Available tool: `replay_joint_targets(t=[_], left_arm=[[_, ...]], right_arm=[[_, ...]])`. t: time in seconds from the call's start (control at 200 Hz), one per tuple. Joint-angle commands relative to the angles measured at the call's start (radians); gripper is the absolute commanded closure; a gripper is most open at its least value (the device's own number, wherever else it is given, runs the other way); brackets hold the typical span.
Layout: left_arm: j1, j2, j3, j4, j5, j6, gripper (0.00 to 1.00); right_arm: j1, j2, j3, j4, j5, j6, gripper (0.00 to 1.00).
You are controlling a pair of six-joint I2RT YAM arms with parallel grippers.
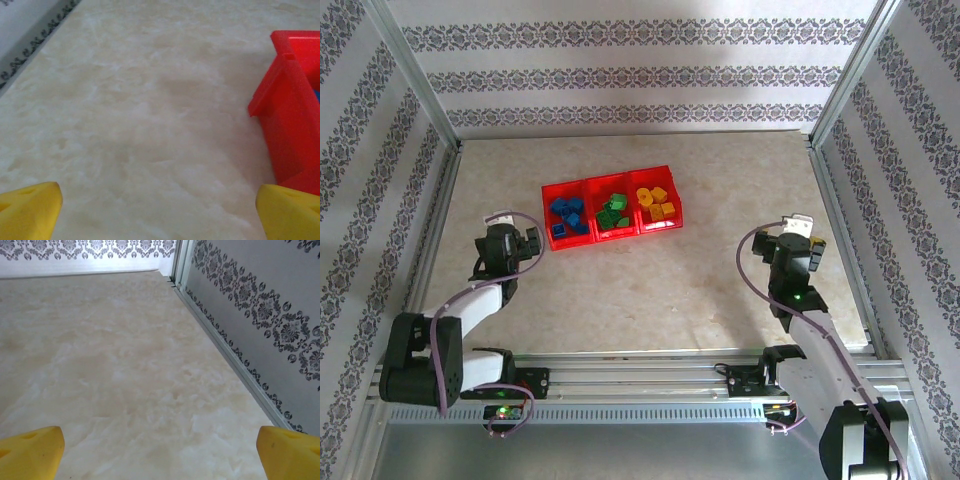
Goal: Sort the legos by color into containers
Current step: Reset both arms
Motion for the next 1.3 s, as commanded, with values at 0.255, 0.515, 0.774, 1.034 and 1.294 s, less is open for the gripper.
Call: replay_joint_targets(t=[0.255, 0.515, 0.774, 1.034, 1.294], left_arm=[[0.016, 0.166, -0.079, 0.501, 0.154, 0.129, 0.00], [0.017, 0.303, -0.132, 0.732, 0.172, 0.140, 0.00], [0.017, 0.335, -0.123, 0.749, 0.164, 0.141, 0.00], [0.019, 0.328, -0.030, 0.562, 0.114, 0.120, 0.00], [0.019, 0.332, -0.034, 0.572, 0.112, 0.124, 0.00]], right_arm=[[-0.019, -0.024, -0.105, 0.217, -0.008, -0.007, 0.02], [-0.023, -0.013, -0.144, 0.286, -0.044, -0.013, 0.02], [-0.031, -0.012, -0.211, 0.391, -0.088, 0.001, 0.02], [-0.035, 0.070, -0.243, 0.500, -0.129, 0.014, 0.02], [-0.043, 0.218, -0.220, 0.632, -0.181, 0.043, 0.02]])
